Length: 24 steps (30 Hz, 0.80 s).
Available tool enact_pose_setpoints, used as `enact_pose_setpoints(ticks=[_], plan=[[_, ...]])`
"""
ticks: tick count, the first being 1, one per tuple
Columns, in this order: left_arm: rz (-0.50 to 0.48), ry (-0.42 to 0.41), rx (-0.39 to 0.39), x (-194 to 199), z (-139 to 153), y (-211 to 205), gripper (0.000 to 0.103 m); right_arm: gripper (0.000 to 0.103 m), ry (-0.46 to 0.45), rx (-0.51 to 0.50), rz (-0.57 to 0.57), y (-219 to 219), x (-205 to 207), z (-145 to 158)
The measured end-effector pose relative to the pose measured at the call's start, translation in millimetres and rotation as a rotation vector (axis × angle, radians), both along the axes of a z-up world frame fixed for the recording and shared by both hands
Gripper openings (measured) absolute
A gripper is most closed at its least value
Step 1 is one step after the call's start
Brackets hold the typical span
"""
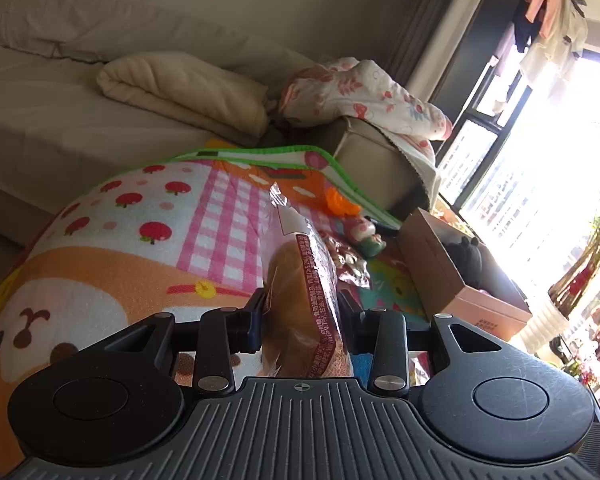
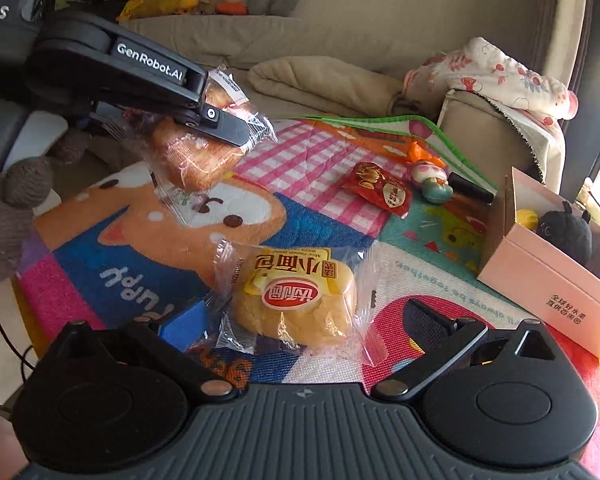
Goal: Organize objects
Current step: 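Grasp the bagged sausage bread with the left tool, then grasp the yellow-wrapped bun with the right tool while the left carries the sausage bread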
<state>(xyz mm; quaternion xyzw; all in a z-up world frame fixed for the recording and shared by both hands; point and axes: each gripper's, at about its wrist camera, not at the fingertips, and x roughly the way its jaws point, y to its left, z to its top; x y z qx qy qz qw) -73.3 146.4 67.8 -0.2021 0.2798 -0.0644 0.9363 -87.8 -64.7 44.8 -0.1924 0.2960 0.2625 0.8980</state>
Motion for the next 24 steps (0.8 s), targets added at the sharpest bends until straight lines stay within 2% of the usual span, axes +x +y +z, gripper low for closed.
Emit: enact_pose_setpoints(ticks=[1,4,6,8,10,13,16,20,22,24], plan=[[-0.018,0.004,0.006,-3,-1,-2,0.041,0.103,-0.023,-0.028,-0.018,-1,0,-1],[-0.051,0.008,0.004,-11,-2,-6,0.041,0.103,-0.173,-0.138,-0.099,-19,-4,-2],[-0.058,0.007,0.009,-13,-3,-7,0.041,0.103,-0.205,-0.192,-0.177,-40,0,2],[-0.052,0.010,0.013,-11,-5,-7,0.041,0.103,-0.142,-0.119,-0.210,-62,5,13],[-0.044,0.008,0.014,-10,-6,-7,0.041,0.103,-0.035,0.013,-0.211,-78,12,26],[-0.033,0.007,0.020,-9,-7,-6,0.041,0.103,0.084,0.166,-0.160,-79,21,34],[-0.023,0.010,0.030,-12,-8,-2,0.041,0.103,0.127,0.191,-0.098,-49,32,32],[-0.014,0.032,0.039,-14,-8,2,0.041,0.102,0.124,0.107,-0.062,-5,49,13],[-0.022,0.041,0.050,-16,-8,2,0.041,0.091,0.140,0.074,-0.067,5,57,4],[-0.037,0.051,0.068,-17,-7,-1,0.041,0.062,0.189,0.069,-0.059,2,61,-1]])
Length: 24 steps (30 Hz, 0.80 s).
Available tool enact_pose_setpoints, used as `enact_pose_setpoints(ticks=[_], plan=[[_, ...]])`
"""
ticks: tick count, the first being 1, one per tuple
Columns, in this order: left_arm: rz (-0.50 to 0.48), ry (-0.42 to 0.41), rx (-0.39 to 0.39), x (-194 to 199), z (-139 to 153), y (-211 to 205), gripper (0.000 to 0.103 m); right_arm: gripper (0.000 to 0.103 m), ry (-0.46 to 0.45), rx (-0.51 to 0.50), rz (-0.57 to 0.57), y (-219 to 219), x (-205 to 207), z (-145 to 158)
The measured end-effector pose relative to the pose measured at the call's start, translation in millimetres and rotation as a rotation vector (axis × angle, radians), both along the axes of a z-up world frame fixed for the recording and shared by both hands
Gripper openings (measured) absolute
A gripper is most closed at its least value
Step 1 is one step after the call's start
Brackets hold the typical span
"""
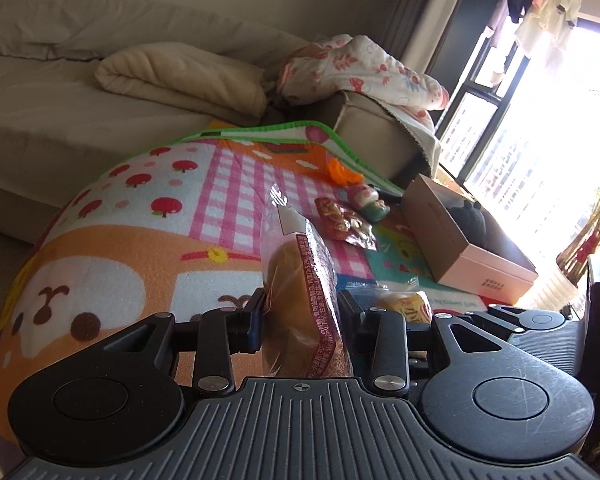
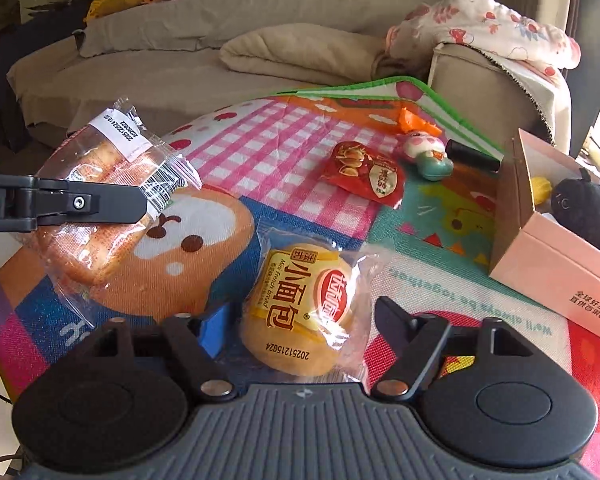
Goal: Organize objects
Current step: 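Grasp the yellow-wrapped bun with the right tool while the left carries the sausage bread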
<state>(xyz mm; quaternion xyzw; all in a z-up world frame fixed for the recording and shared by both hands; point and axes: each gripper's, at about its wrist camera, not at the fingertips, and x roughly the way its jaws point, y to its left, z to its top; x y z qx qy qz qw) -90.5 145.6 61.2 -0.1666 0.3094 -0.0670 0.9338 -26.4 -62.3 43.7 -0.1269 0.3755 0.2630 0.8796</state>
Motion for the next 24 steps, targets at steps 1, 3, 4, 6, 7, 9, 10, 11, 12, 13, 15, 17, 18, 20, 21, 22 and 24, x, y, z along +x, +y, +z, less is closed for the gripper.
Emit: enact_pose_setpoints(ticks=[1,3,4,6,7,9,10,11,12,13,15,17,18,20,21,22,24], plan=[[-0.008,0.010,0.013,0,0,-3,0.041,0.060,0.010,0.011,0.003,-4,-1,2],[-0.029,0.033,0.022,3,1,-9,0.041,0.058,0.011,0.037,0.002,-24,-8,10],[-0.056,0.051,0.013,7,2,-14,0.041,0.058,0.004,0.049,0.004,-36,-13,16],[-0.112,0.070,-0.003,15,6,-26,0.041,0.058,-0.014,0.061,-0.005,-62,-21,27],[-0.158,0.074,-0.009,21,10,-38,0.041,0.058,-0.030,0.063,-0.021,-79,-24,34],[-0.224,0.076,-0.010,35,19,-60,0.041,0.058,-0.060,0.065,-0.069,-106,-27,45],[-0.262,0.070,-0.010,44,26,-74,0.041,0.058,-0.077,0.070,-0.102,-123,-28,51],[-0.296,0.063,-0.009,55,32,-88,0.041,0.058,-0.094,0.074,-0.130,-137,-27,55],[-0.319,0.057,-0.009,64,38,-99,0.041,0.058,-0.114,0.074,-0.162,-149,-27,57],[-0.346,0.047,-0.012,79,46,-116,0.041,0.058,-0.136,0.069,-0.195,-160,-26,59],[-0.379,0.031,-0.034,103,57,-140,0.041,0.058,-0.163,0.067,-0.256,-179,-20,62],[-0.391,0.012,-0.072,135,65,-168,0.041,0.058,-0.170,0.095,-0.307,-196,-11,65],[-0.391,0.004,-0.085,146,67,-177,0.041,0.058,-0.175,0.112,-0.328,-204,-5,66],[-0.372,-0.002,-0.120,174,64,-197,0.041,0.058,-0.207,0.129,-0.375,-215,5,70],[-0.362,0.012,-0.141,187,60,-205,0.041,0.058,-0.226,0.127,-0.400,-218,9,70],[-0.360,0.036,-0.173,202,52,-213,0.041,0.058,-0.243,0.123,-0.420,-221,14,71],[-0.368,0.071,-0.202,220,35,-228,0.041,0.058,-0.260,0.122,-0.443,-226,22,71]])
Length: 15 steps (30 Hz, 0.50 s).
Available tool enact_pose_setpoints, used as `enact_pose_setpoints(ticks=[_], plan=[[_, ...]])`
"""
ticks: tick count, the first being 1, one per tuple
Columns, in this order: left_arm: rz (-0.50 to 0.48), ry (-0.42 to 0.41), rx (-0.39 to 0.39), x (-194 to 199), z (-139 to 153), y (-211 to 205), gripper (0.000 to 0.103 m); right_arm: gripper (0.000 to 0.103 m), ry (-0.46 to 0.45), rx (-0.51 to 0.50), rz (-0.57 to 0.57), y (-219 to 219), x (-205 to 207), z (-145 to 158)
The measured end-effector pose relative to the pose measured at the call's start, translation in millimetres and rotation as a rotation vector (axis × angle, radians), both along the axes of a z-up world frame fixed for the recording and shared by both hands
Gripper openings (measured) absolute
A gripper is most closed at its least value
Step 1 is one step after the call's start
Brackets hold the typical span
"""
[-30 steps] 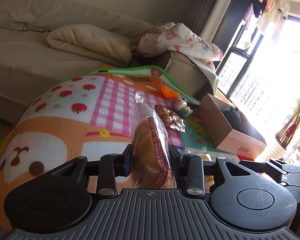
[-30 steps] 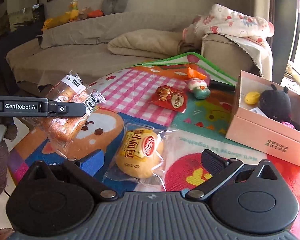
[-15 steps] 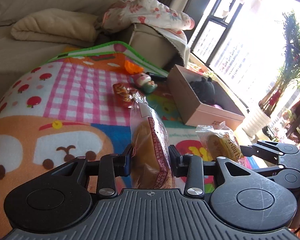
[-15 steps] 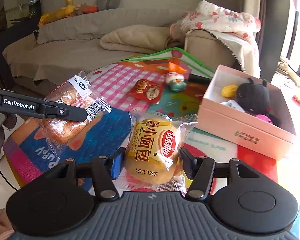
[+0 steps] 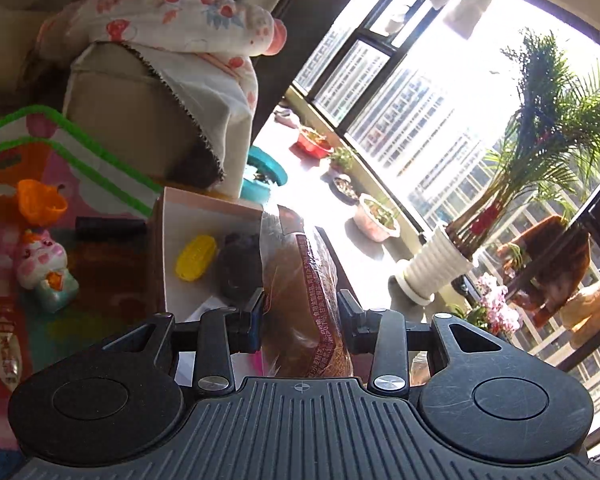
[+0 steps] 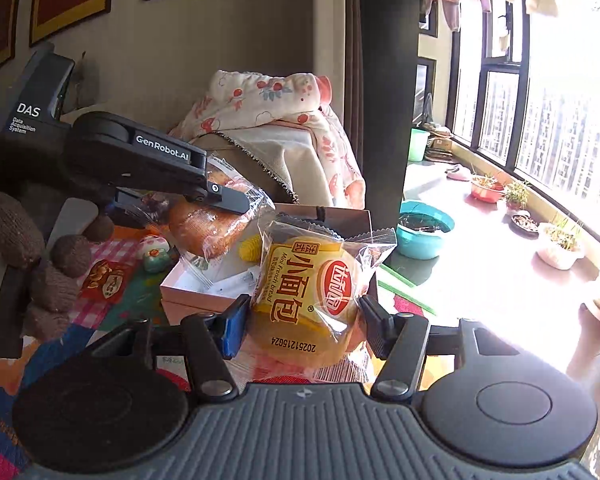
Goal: Organize objects
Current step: 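Grasp the yellow-wrapped bun with the right tool while the left carries the sausage bread, then lower both breads into the pink box and open both tools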
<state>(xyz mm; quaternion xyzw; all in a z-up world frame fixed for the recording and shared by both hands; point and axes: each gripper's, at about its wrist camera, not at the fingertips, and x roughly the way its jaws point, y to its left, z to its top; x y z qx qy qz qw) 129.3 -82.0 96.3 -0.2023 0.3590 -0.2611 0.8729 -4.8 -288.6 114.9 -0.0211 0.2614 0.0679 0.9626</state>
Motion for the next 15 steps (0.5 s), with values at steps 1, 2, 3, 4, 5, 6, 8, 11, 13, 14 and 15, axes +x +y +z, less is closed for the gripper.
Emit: enact_pose_setpoints(ticks=[1,2,3,4,5,6,8,11,13,14,15], plan=[[-0.002,0.013,0.011,6,-8,-7,0.041,0.058,0.000,0.000,-0.006,-2,3,-1],[-0.004,0.024,0.050,11,-18,-15,0.041,0.058,0.003,-0.003,-0.014,-5,6,-3],[-0.002,0.026,0.086,12,-23,-20,0.042,0.058,0.007,-0.009,-0.022,-6,9,-5],[0.005,0.013,0.142,13,-30,-26,0.042,0.058,0.012,-0.015,-0.029,-7,11,-8],[0.011,-0.011,0.185,10,-34,-29,0.043,0.058,0.022,-0.022,-0.039,-7,13,-12],[0.020,-0.040,0.222,8,-35,-30,0.043,0.058,0.035,-0.022,-0.048,-8,16,-16],[0.038,-0.089,0.289,2,-35,-29,0.043,0.058,0.058,-0.020,-0.063,-10,22,-21],[0.058,-0.119,0.254,-11,-27,-12,0.043,0.058,0.064,-0.033,-0.082,-9,27,-23],[0.086,-0.137,0.195,-20,-19,5,0.043,0.058,0.052,-0.035,-0.085,-7,29,-20],[0.106,-0.147,0.172,-25,-15,14,0.043,0.058,0.045,-0.036,-0.084,-6,30,-18],[0.129,-0.154,0.152,-31,-10,25,0.043,0.058,0.037,-0.038,-0.081,-5,31,-15]])
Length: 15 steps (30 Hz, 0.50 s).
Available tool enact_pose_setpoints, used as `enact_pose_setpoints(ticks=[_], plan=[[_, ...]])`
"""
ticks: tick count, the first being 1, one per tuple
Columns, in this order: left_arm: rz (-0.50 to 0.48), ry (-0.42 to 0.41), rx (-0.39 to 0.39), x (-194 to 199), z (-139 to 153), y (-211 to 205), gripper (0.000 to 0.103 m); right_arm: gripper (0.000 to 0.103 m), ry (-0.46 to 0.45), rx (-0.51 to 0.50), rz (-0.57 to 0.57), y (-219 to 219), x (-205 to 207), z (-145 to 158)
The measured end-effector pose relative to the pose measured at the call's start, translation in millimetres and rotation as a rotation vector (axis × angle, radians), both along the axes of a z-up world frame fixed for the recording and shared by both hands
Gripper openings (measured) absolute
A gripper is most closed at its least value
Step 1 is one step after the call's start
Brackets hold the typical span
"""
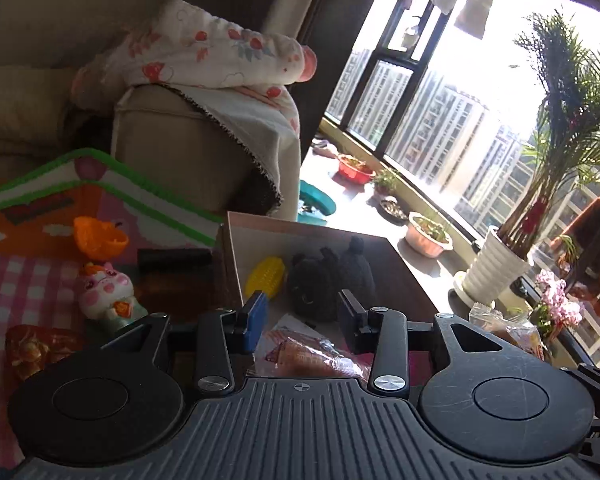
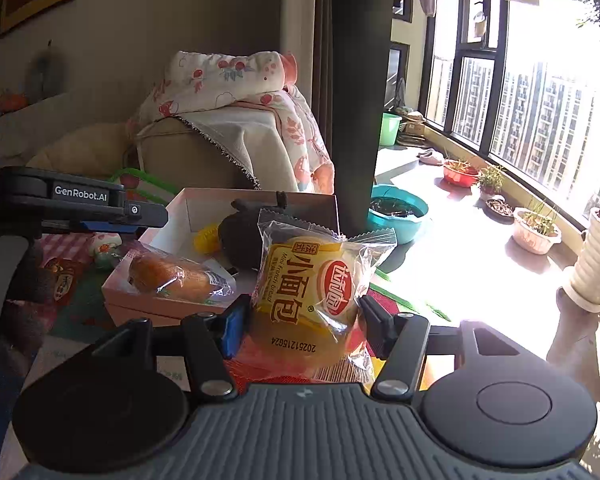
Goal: Organize objects
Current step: 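Lower both breads into the pink box and open both tools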
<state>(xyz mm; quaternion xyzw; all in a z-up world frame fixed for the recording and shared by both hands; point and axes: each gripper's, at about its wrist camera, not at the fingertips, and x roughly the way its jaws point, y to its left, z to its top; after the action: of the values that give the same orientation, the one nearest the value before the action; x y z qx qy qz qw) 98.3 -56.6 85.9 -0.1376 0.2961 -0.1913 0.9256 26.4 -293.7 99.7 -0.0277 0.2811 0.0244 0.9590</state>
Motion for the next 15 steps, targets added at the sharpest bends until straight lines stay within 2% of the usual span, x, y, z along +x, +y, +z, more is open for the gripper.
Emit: enact_pose_setpoints(ticks=[6,10,11,13,15], plan=[[0.076,0.016,-0.032,-18,9,50,0.042,0.058,0.001,0.015,0.075,16,33,15],[0.044,0.039,-0.047,-29,4,61,0.042,0.058,0.117,0.152,0.140,28,79,8],[0.026,0.039,-0.040,-33,4,61,0.042,0.058,0.151,0.160,0.144,32,90,3],[-0.011,0.033,-0.022,-42,5,60,0.042,0.058,0.183,0.091,0.114,40,109,-9],[-0.046,0.024,0.004,-48,7,58,0.042,0.058,0.196,-0.035,0.065,46,118,-22]])
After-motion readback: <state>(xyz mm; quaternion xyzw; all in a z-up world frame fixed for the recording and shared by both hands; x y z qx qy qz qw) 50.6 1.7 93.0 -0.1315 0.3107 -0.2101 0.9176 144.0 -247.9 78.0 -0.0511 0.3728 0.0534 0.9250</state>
